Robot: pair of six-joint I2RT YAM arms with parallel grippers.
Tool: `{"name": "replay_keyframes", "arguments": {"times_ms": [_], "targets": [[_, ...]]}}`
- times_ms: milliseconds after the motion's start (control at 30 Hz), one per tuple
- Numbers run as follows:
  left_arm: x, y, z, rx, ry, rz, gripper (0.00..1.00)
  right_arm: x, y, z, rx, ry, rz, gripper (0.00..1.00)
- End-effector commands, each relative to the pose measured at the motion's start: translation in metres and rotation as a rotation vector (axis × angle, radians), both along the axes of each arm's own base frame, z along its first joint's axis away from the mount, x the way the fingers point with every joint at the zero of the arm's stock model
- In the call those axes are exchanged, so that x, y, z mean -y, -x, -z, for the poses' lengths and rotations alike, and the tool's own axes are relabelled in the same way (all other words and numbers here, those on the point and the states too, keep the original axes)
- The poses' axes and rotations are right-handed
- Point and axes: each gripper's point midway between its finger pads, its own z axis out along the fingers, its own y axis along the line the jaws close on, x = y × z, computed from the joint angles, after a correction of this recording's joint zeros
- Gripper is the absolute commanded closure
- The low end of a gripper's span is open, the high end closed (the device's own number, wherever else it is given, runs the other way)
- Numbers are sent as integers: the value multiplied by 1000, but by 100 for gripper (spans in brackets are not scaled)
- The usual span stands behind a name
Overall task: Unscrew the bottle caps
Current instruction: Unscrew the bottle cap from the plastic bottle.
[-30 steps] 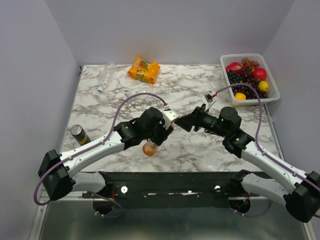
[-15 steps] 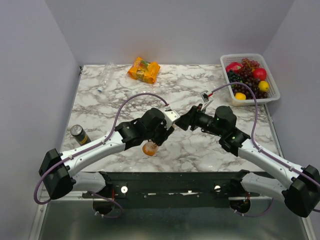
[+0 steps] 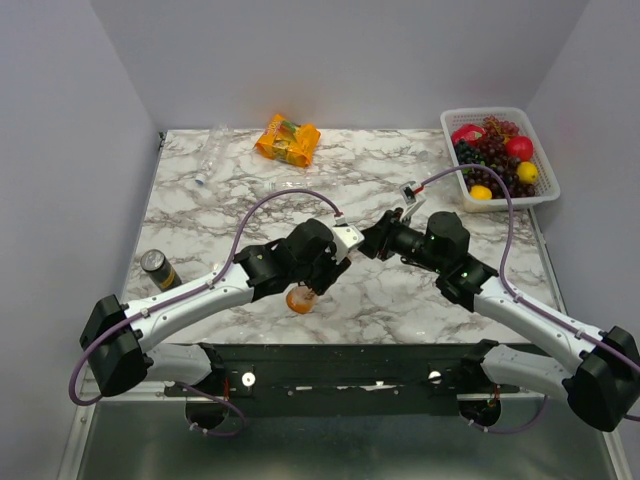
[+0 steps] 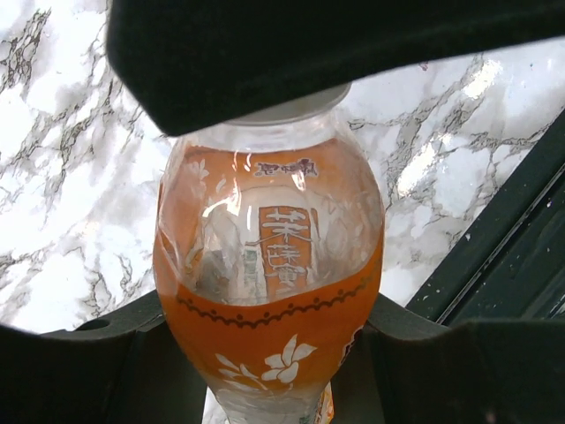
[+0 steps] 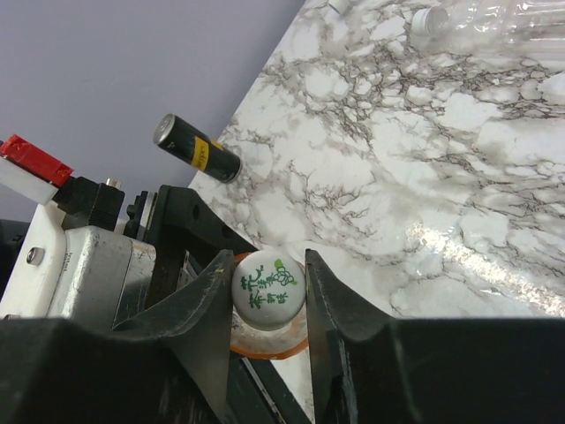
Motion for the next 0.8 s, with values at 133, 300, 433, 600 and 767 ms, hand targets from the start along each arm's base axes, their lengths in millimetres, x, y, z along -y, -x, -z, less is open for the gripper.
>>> {"name": "replay_keyframes", "arguments": {"times_ms": [133, 300, 433, 600, 767], "targets": [[19, 20, -23, -37, 117, 147, 61, -6, 6, -18, 121, -14, -56, 78], [32, 51, -49, -140, 289, 336, 61, -6, 12, -19, 200, -2, -118, 81], [37, 75, -67, -192, 388, 494, 61, -12, 33, -25, 282, -32, -287, 81], [37, 97, -86, -252, 478, 616, 61, -9, 53, -31, 342, -75, -432, 81], [36, 81, -82, -230, 465, 552, 61, 1, 58, -40, 373, -82, -422, 80]]}}
